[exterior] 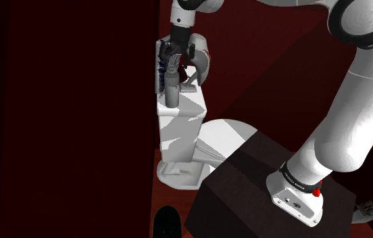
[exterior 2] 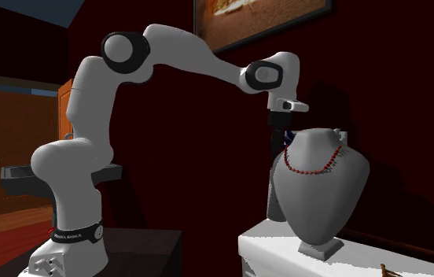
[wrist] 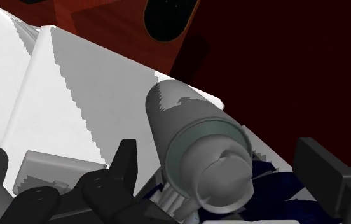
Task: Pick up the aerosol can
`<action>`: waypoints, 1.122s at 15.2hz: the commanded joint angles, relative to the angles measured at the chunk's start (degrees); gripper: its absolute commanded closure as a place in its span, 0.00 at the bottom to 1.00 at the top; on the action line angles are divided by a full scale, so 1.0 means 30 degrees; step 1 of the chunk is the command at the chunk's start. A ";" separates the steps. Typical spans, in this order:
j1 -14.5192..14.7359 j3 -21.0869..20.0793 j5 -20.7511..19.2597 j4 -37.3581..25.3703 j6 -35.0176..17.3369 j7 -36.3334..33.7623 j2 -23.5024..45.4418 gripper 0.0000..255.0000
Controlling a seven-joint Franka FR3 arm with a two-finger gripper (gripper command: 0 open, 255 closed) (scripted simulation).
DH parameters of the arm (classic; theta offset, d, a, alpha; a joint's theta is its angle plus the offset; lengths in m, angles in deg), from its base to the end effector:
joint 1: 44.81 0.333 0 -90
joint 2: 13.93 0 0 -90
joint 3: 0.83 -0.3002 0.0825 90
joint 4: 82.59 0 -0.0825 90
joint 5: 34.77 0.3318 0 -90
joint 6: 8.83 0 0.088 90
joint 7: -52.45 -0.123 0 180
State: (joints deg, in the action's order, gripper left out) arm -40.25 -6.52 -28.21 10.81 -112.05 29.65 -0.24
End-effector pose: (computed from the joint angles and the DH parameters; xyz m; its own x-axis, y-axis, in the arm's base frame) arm 0.5618 0.1085 0.4593 0.9637 -0.2414 -0.1144 -0.2526 -0.9628 -0.0957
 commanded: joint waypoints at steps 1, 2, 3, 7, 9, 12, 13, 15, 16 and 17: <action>-0.0035 0.0073 -0.0027 0.0424 -0.1619 0.0069 0.0429 0.00; -0.0027 0.0079 -0.0020 0.0618 -0.1857 0.0096 0.0474 0.00; -0.0019 0.0085 -0.0014 0.0807 -0.2094 0.0122 0.0524 0.00; -0.0091 0.0142 0.0023 0.1226 -0.2242 0.0267 0.0270 1.00; -0.0186 0.0207 0.0003 0.0830 -0.1926 0.0373 0.0367 1.00; -0.0054 0.0137 -0.0051 0.0315 -0.1763 0.0132 0.0679 1.00; -0.0093 0.0157 -0.0056 0.0004 -0.1381 0.0135 0.0614 1.00; 0.0036 0.0145 0.0005 0.0913 -0.2229 0.0148 0.0553 1.00; 0.0047 0.0162 0.0005 0.0727 -0.1992 0.0125 0.0501 1.00; 0.0049 0.0166 0.0001 0.0536 -0.1754 0.0100 0.0453 1.00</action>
State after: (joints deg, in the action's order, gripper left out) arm -39.97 -6.35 -27.86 11.78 -114.48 30.17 0.46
